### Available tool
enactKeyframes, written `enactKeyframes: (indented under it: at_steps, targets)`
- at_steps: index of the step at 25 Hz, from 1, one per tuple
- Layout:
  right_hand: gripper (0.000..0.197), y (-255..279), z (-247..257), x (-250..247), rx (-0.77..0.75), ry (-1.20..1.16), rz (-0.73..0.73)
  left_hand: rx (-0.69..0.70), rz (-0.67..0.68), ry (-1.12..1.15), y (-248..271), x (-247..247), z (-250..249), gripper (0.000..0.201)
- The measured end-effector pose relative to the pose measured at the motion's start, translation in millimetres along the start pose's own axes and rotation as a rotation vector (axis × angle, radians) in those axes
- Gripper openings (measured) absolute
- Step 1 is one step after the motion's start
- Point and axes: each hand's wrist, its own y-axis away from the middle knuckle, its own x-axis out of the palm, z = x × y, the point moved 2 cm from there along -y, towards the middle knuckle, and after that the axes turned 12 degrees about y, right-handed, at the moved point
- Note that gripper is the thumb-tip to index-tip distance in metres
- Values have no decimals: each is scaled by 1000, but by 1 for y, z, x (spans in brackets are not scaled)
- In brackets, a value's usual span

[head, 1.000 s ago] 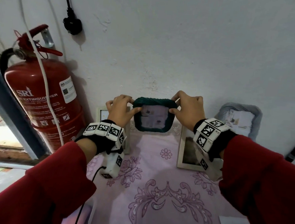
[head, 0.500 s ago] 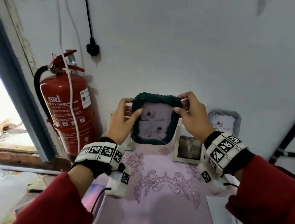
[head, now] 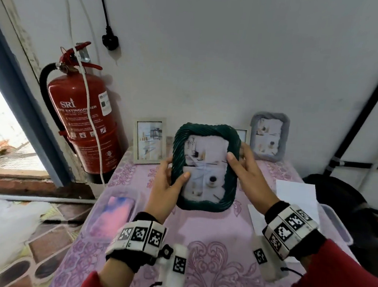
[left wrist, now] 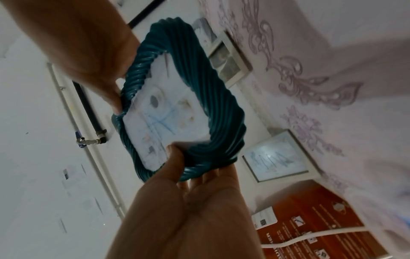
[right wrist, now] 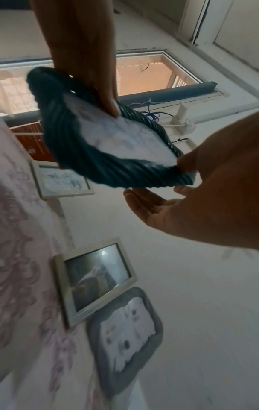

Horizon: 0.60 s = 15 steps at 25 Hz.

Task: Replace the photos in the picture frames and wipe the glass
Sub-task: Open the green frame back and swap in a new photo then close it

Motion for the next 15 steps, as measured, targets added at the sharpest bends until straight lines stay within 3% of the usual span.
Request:
enactKeyframes:
  at_steps: [7, 15]
  targets:
    - [36, 44, -44, 9, 166, -236, 14, -168, -82, 132, 33, 2, 29, 39]
    - [33, 68, -63, 12, 252, -246, -79, -143, -129, -197, 52, -3, 40, 45]
